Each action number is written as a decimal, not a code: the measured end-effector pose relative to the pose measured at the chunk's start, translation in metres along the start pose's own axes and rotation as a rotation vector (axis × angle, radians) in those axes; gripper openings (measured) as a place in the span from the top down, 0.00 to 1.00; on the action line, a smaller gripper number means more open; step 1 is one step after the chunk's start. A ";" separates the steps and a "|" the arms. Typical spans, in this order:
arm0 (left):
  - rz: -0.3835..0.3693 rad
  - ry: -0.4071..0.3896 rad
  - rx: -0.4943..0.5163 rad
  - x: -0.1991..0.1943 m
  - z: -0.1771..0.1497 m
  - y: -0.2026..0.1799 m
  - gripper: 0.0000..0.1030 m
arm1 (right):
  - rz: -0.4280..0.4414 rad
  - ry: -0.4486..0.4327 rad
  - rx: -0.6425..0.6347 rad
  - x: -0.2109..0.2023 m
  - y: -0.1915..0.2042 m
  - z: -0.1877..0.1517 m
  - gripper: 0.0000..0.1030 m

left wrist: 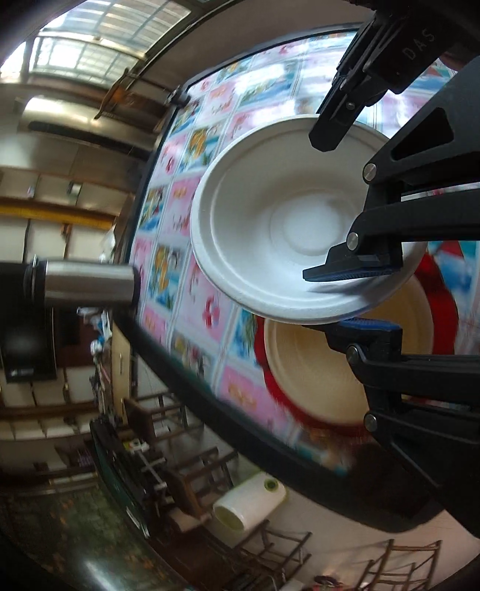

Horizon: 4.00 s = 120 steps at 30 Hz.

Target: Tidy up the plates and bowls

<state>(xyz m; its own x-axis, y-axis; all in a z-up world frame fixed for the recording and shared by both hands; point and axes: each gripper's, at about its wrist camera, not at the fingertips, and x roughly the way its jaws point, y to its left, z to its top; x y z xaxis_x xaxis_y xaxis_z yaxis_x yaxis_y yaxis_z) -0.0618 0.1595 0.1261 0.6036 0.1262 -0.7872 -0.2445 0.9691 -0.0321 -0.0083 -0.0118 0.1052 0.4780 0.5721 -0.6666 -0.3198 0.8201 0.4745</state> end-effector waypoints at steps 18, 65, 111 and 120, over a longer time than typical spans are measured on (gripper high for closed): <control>0.036 0.062 -0.115 0.020 -0.028 0.073 0.84 | 0.007 0.126 -0.120 0.066 0.071 -0.016 0.87; 0.139 -0.300 -0.078 -0.033 -0.063 0.073 0.18 | -0.278 -0.193 -0.235 0.003 0.082 -0.065 0.56; 0.027 -0.259 0.035 -0.026 -0.071 0.033 0.17 | -0.293 -0.156 -0.168 -0.003 0.051 -0.074 0.56; 0.018 -0.254 0.023 -0.023 -0.065 0.034 0.17 | -0.297 -0.140 -0.178 0.001 0.052 -0.073 0.56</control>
<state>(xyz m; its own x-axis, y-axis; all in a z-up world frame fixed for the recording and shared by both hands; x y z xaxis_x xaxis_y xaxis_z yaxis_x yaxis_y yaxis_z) -0.1332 0.1756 0.1033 0.7710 0.1900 -0.6079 -0.2413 0.9704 -0.0027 -0.0842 0.0324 0.0876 0.6746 0.3117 -0.6692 -0.2817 0.9466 0.1570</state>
